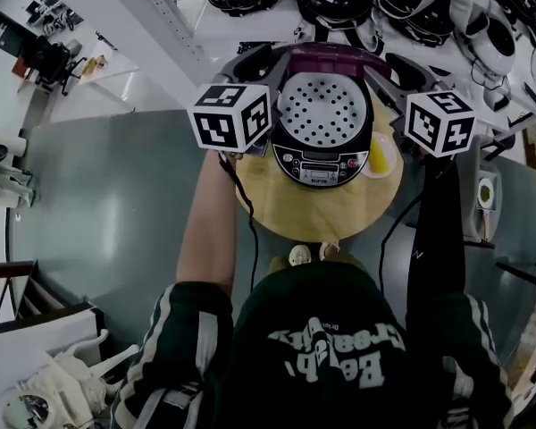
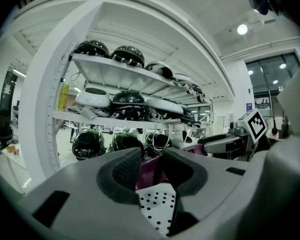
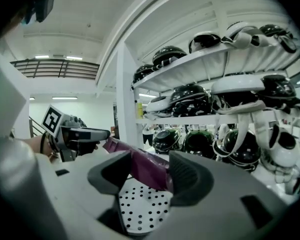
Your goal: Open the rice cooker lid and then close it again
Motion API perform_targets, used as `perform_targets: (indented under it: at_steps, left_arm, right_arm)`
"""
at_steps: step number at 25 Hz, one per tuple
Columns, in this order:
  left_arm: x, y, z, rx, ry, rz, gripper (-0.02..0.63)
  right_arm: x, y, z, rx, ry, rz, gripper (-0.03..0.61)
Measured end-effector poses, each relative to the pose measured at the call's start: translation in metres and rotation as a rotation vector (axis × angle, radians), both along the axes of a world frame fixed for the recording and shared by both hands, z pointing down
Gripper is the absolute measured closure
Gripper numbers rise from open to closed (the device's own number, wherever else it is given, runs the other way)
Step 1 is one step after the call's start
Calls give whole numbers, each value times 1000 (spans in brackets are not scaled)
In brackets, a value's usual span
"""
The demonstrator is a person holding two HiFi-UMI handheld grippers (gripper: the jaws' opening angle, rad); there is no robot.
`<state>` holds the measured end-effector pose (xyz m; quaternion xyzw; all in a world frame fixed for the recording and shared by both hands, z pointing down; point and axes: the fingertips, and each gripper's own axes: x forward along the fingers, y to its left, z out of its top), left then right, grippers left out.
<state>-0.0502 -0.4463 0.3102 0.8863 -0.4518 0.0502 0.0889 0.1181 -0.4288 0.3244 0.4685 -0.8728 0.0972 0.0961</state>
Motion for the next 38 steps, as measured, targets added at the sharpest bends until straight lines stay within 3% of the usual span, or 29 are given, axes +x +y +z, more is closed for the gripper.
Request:
perform_targets:
  at_steps: [10,16,25,38]
  left_arm:
    - [7,50,42,-60,-44,65,453]
    - [11,71,66,-98,-13,87,442]
    - [25,98,109,-177,-33,136,442]
    - [25,105,167,-281,-59,132,466]
  right_arm:
    - [-15,48,42,-35,154,-36,339]
    - [-32,69,61,-66,135,-84,337]
    - [-50,93,102,-143,168,-105,336]
    - [-48,99,156,-242,127,-65,365]
